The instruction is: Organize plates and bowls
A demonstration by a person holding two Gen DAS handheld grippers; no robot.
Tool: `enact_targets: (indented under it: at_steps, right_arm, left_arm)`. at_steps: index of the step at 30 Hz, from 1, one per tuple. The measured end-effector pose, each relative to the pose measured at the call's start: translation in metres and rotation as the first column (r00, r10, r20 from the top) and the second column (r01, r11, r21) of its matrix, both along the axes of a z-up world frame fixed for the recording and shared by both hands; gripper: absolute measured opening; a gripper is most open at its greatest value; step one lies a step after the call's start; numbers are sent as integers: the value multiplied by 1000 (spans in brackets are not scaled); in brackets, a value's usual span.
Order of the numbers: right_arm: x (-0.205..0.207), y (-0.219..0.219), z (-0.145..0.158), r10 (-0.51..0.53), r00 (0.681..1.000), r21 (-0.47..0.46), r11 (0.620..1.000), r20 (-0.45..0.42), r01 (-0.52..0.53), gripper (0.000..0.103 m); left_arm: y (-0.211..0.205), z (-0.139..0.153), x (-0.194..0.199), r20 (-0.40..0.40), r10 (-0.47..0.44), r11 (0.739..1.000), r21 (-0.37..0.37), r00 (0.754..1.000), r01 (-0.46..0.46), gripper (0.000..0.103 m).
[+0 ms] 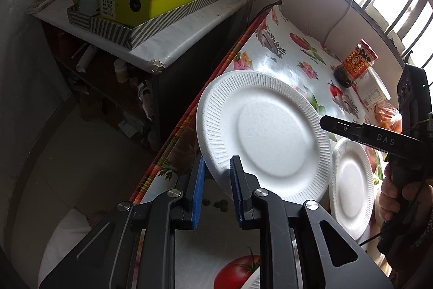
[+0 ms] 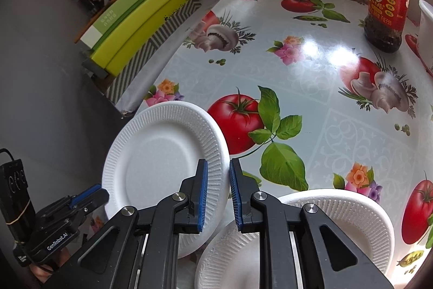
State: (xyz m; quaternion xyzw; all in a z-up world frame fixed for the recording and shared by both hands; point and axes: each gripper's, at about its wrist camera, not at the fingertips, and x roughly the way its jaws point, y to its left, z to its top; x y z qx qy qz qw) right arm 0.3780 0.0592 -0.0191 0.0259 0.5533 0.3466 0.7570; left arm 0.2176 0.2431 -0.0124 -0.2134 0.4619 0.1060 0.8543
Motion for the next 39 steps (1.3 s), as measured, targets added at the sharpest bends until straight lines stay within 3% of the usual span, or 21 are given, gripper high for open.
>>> enact_targets:
  at_steps: [7, 23, 39]
  right_arm:
    - [-10, 0, 16, 7, 1000, 47, 999, 5, -8, 16]
    - [-65, -40, 59, -9, 998, 84, 996, 54, 5, 16]
    - [-130, -93, 52, -32, 999, 82, 996, 35, 29, 16]
  left_arm:
    - [1, 22, -13, 44, 10, 999, 47, 999, -12, 20]
    - [-25, 50, -59, 104, -28, 998, 61, 994, 22, 20]
    - [-68, 41, -112, 98, -93, 993, 78, 991, 85, 20]
